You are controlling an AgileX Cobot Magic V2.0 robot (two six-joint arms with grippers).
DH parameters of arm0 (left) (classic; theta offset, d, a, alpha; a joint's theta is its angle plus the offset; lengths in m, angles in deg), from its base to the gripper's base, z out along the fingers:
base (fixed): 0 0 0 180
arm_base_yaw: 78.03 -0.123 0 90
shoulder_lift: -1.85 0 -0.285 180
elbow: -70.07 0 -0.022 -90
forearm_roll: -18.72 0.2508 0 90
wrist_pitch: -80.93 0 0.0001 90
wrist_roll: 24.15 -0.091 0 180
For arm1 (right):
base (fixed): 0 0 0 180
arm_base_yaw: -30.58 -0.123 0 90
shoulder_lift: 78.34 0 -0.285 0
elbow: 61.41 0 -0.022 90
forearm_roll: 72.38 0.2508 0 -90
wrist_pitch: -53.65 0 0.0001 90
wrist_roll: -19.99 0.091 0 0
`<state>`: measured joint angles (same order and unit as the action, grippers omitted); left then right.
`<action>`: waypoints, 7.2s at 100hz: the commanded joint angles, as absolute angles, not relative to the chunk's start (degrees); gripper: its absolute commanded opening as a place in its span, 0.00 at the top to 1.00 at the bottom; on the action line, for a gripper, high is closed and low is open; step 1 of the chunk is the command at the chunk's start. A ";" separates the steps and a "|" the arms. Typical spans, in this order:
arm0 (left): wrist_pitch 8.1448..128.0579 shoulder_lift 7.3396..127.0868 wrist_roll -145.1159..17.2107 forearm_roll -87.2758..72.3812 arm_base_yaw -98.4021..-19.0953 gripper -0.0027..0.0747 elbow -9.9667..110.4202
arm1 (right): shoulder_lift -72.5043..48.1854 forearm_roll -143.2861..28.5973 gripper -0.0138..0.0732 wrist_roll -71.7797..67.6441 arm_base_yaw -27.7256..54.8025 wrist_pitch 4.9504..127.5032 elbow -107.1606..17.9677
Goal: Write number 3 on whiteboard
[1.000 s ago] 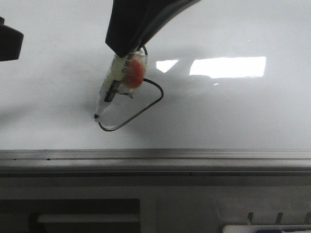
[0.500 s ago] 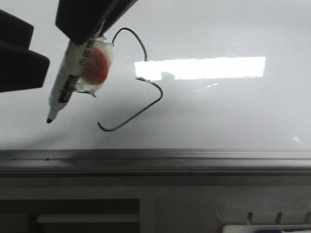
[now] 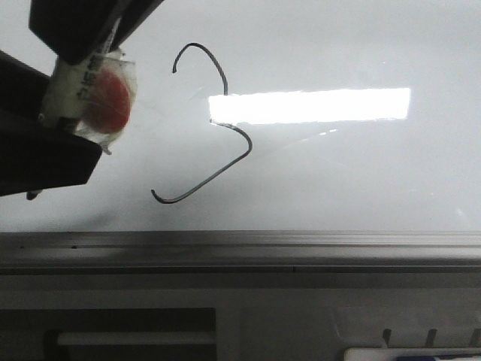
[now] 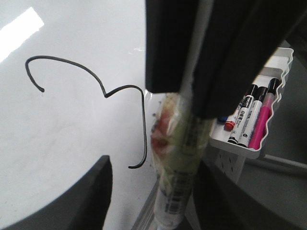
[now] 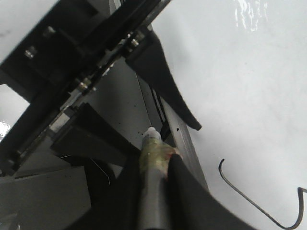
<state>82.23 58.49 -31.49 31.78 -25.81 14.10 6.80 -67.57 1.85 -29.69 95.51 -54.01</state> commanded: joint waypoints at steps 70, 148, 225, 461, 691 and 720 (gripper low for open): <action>85.68 59.89 -31.20 6.39 -25.54 0.99 15.93 | 2.16 -68.60 0.14 1.74 -24.57 83.76 -55.99; 87.69 72.91 -31.20 -17.09 -36.88 0.99 18.72 | -3.85 -68.60 0.28 2.71 -20.46 88.16 -55.99; 83.70 60.76 -31.55 -14.53 -36.88 0.38 18.72 | -8.45 -68.60 0.64 2.71 -20.46 90.67 -54.83; 61.70 23.15 -31.65 18.72 -39.04 0.99 18.62 | -71.57 -67.73 0.91 2.79 -20.46 59.08 5.89; 64.53 7.93 -20.54 19.58 -81.10 0.99 -7.83 | -71.57 -67.73 0.91 2.79 -20.46 58.97 5.89; 64.53 7.93 -20.54 19.58 -81.10 0.99 -7.83 | -71.57 -67.73 0.91 2.79 -20.46 59.08 5.89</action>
<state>61.77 9.31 -21.22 19.38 -81.49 -7.14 -71.21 -67.81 2.78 -20.90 63.59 7.24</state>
